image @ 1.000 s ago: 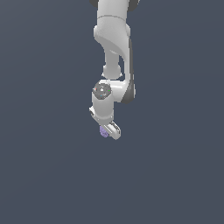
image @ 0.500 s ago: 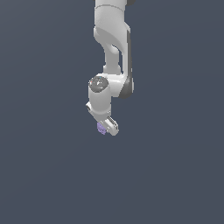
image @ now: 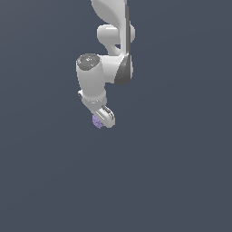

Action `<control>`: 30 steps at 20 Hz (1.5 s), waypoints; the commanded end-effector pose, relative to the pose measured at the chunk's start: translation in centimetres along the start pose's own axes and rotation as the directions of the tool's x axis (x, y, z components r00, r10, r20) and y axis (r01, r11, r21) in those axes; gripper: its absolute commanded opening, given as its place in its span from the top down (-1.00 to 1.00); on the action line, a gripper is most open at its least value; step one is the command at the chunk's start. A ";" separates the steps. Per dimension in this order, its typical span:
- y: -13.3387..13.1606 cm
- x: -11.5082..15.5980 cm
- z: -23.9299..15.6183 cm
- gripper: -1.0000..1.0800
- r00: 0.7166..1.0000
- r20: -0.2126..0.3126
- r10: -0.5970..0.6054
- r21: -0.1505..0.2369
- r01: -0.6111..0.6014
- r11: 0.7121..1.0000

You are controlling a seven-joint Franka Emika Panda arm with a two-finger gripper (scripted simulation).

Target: Pick up the object and move it to a goal position.

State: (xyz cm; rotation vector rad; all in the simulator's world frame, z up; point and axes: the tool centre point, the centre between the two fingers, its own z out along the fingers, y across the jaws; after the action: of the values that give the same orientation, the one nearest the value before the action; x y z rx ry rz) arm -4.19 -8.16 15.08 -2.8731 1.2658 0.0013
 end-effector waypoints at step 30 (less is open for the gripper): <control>13.7 5.9 -32.1 1.00 1.000 -0.001 0.001 -0.001 -0.001 1.000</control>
State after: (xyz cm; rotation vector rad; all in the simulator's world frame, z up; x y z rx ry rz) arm -10.10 -21.43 46.10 -2.8732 1.2686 -0.0018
